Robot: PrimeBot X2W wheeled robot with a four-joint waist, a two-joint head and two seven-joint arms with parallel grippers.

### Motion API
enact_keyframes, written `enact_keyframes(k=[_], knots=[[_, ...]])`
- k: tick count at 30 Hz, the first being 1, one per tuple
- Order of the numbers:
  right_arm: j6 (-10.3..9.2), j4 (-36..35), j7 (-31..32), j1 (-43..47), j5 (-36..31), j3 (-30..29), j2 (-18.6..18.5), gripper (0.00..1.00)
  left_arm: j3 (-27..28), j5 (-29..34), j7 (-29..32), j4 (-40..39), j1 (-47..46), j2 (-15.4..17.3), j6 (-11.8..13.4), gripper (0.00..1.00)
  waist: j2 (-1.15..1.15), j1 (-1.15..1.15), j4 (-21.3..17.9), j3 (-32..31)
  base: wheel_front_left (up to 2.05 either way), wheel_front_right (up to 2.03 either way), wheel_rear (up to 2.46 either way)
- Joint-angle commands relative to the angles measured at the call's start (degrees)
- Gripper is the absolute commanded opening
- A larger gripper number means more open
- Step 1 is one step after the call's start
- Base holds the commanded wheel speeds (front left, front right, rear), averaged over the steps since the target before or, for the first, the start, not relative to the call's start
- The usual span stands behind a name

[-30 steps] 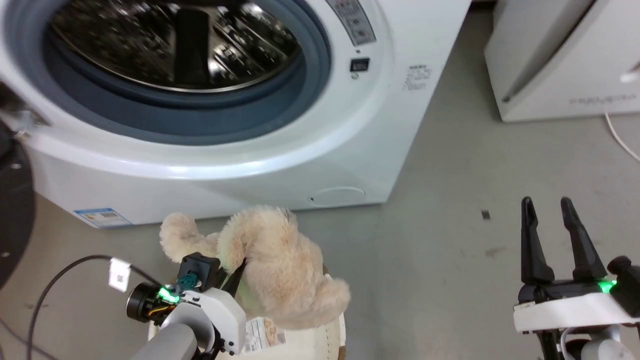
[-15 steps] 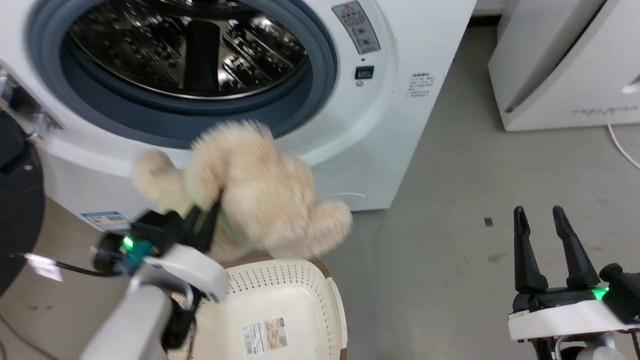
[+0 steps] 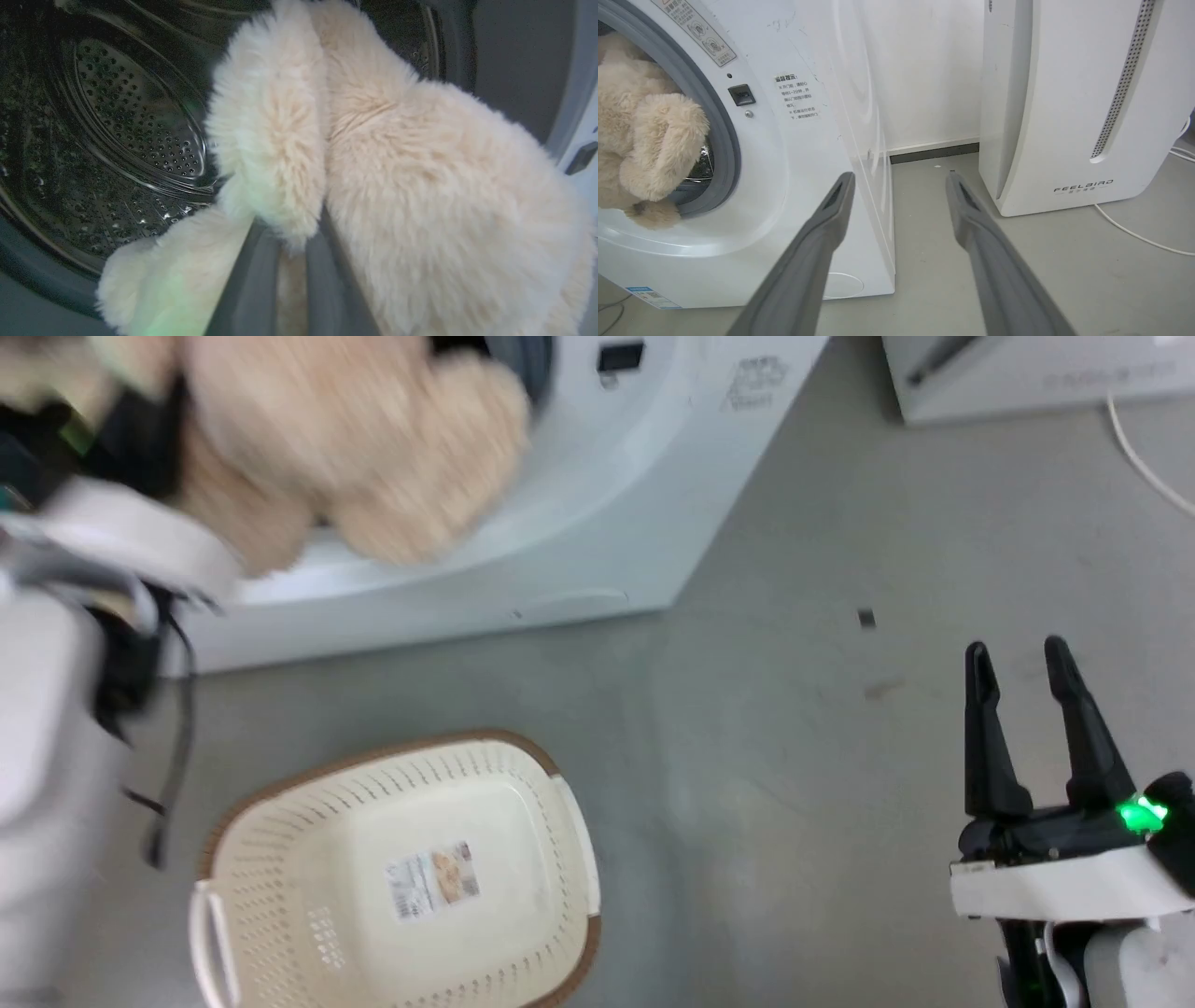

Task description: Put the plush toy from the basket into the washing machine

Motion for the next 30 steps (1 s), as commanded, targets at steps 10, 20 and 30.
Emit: enact_keyframes(k=[10, 20, 30], knots=[[-0.04, -3.25, -0.26, -4.27, 3.5, 2.13, -0.01, 1.0, 1.09, 3.79, 5.4, 11.85, -27.22, 7.01, -3.38, 0.0, 0.0, 0.0, -7.31, 16.35, 0.0, 0.0, 0.0], [-0.04, -3.38, -0.26, -6.04, 5.38, 3.48, -0.01, 1.0, -3.9, 8.39, 4.41, 23.37, -39.12, 6.65, -5.84, 0.0, 0.0, 0.0, -8.62, 20.85, 0.0, 0.0, 0.0], [-0.04, -3.15, -0.26, -7.0, 5.94, 3.8, -0.01, 1.0, -11.64, 6.69, 7.7, 33.11, -42.12, 4.48, -7.88, 0.0, 0.0, 0.0, -8.15, 22.49, 0.0, 0.0, 0.0]])
